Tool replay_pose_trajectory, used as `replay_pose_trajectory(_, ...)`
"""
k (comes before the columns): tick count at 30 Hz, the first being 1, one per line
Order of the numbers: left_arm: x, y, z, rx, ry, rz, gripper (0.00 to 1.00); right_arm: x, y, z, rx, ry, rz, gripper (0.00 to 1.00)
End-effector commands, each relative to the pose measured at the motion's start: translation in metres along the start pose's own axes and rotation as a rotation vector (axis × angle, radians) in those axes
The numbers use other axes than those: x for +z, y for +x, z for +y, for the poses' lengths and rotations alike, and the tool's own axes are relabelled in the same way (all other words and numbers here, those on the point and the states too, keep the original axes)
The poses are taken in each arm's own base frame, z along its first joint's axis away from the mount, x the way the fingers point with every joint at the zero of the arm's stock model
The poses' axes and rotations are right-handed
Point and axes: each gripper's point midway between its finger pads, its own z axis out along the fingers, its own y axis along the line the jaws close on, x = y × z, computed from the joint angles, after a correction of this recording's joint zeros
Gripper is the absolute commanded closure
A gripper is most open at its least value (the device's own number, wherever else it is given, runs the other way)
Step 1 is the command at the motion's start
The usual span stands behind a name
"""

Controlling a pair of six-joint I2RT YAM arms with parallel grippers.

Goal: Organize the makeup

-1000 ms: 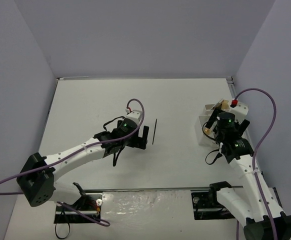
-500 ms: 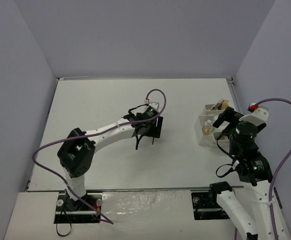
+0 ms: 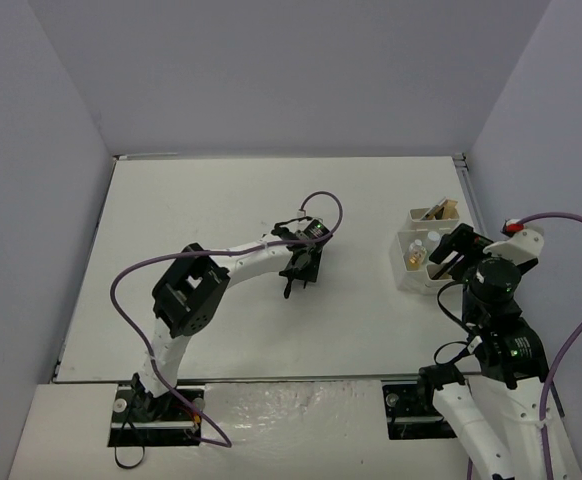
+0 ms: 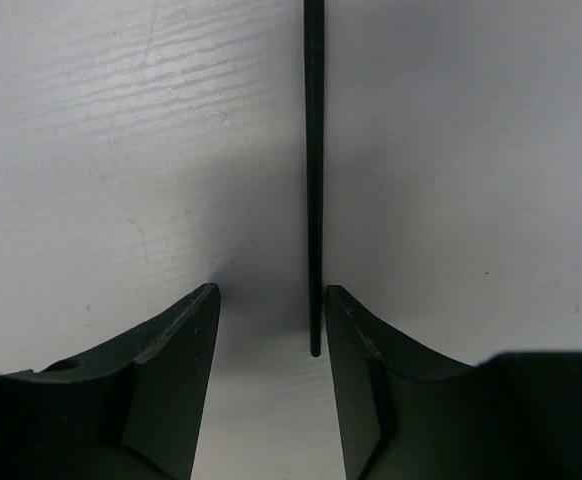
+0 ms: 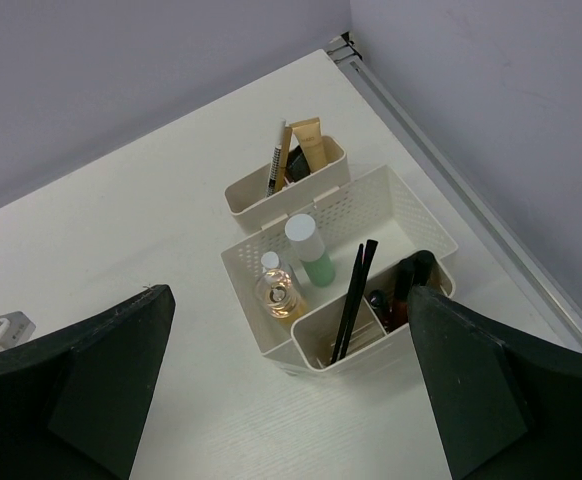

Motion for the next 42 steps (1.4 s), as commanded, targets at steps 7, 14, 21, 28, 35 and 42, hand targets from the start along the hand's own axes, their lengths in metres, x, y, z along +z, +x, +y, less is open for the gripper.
replay_pose_trajectory(7,-0.002,-0.010,-0.008,-0.030,-0.023,-0.031,0.76,0.000,-0.007,-0.004,0.017,0.012,-0.051,0.00)
replay_pose_trajectory(14,0.005,0.010,0.004,-0.026,-0.051,0.002,1.00,-0.001,-0.006,0.007,0.010,-0.045,-0.034,0.00)
replay_pose_trajectory(21,-0.045,-0.018,0.014,0.006,-0.014,-0.179,1.00,-0.006,-0.006,0.052,-0.040,-0.290,0.015,0.00)
replay_pose_trajectory(28,-0.117,-0.049,0.001,0.052,0.157,-0.438,1.00,-0.017,0.007,0.105,-0.051,-0.573,0.117,0.01)
replay_pose_trajectory(35,-0.200,-0.058,-0.046,0.236,0.476,-0.738,1.00,-0.033,0.013,0.147,0.013,-0.803,0.212,0.05)
replay_pose_trajectory(42,-0.258,-0.044,-0.090,0.408,0.683,-0.857,1.00,-0.044,0.014,0.173,0.090,-0.955,0.254,0.07)
